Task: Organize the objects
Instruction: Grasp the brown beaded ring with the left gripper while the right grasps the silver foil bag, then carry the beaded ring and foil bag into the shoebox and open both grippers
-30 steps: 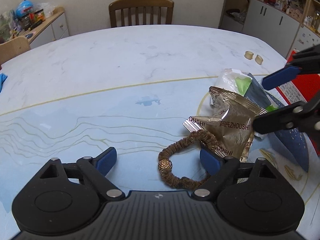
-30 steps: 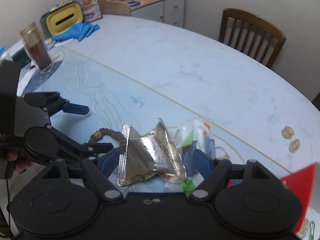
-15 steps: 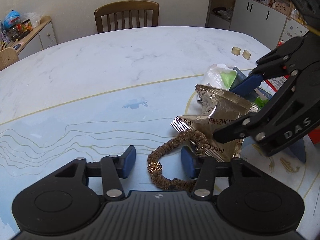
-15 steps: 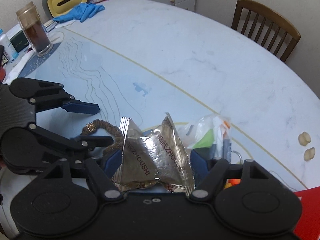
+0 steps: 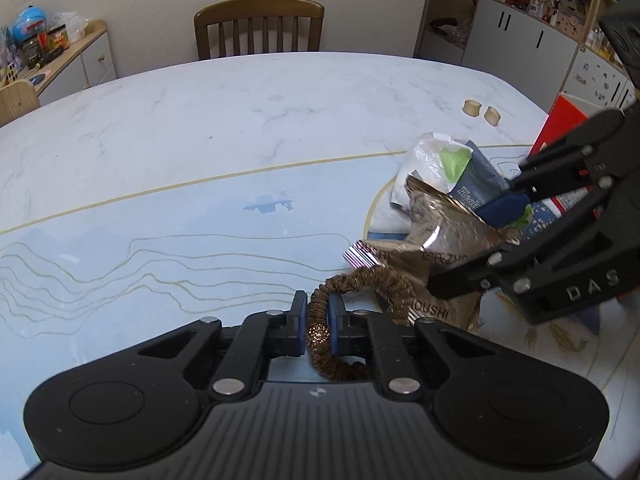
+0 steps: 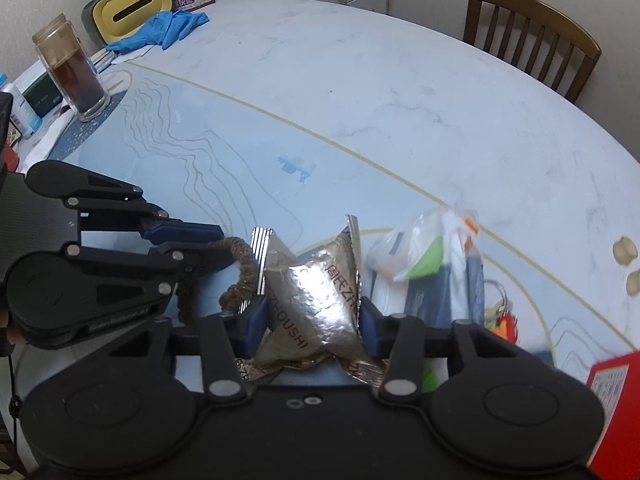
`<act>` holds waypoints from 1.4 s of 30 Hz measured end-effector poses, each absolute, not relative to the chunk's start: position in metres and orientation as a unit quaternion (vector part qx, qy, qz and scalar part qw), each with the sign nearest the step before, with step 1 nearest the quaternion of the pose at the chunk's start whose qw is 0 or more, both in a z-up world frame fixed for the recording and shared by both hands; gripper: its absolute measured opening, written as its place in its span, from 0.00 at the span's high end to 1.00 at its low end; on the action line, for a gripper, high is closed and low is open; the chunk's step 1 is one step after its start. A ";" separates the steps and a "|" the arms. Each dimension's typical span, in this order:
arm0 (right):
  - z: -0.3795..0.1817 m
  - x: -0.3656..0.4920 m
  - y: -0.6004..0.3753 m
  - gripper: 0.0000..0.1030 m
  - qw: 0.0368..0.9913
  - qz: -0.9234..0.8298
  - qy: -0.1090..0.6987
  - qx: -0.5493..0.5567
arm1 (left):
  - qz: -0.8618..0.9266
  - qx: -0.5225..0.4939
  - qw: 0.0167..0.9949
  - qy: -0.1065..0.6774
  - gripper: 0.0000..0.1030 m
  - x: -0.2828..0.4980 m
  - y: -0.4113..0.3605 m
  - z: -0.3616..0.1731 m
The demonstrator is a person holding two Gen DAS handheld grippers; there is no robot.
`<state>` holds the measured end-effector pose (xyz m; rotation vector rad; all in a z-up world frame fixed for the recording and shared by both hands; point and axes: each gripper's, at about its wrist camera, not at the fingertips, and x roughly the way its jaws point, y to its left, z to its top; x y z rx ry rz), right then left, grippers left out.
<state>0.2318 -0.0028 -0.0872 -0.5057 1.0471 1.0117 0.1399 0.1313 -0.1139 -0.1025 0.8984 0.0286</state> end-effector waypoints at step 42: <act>0.001 0.191 -0.193 0.56 0.802 0.370 0.461 -0.086 | -0.033 -0.012 0.885 0.464 0.77 0.170 0.045 -0.113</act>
